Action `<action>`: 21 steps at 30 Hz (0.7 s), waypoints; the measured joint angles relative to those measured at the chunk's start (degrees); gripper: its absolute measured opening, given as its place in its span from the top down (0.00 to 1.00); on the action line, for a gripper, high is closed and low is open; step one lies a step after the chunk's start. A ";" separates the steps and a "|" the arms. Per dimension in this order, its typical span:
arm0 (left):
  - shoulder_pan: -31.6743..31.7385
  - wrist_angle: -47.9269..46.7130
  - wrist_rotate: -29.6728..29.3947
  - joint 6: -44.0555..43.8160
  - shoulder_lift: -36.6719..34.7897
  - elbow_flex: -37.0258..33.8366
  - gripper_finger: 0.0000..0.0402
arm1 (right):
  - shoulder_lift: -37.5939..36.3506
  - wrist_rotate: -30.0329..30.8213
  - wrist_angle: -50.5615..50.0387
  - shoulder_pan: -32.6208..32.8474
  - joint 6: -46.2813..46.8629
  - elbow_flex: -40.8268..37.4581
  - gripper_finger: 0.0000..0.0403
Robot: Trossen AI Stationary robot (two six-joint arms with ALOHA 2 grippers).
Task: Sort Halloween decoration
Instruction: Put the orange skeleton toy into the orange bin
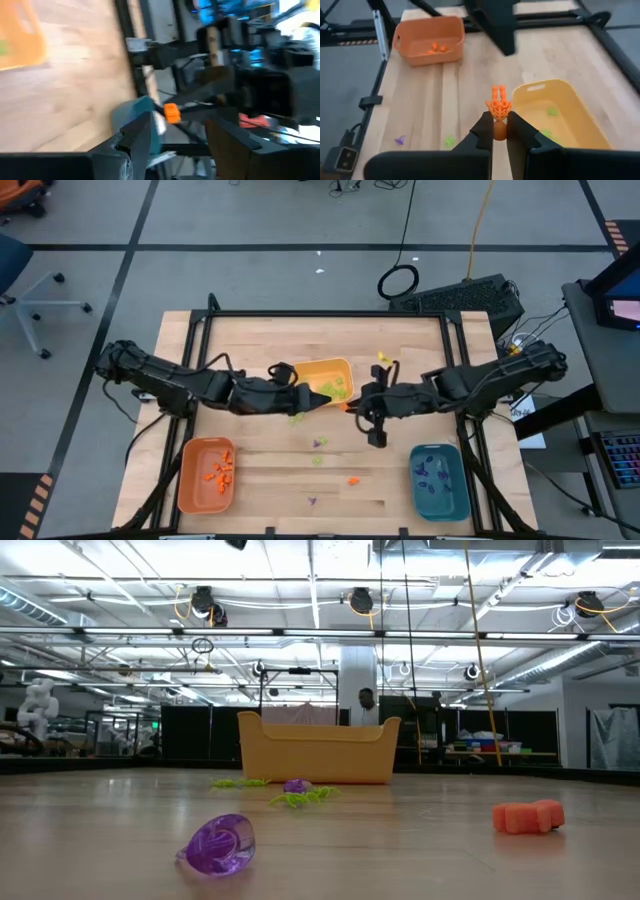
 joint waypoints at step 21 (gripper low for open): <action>1.77 -1.63 10.18 -3.16 6.56 0.00 0.54 | 5.43 -1.19 0.88 -0.76 2.11 0.42 0.98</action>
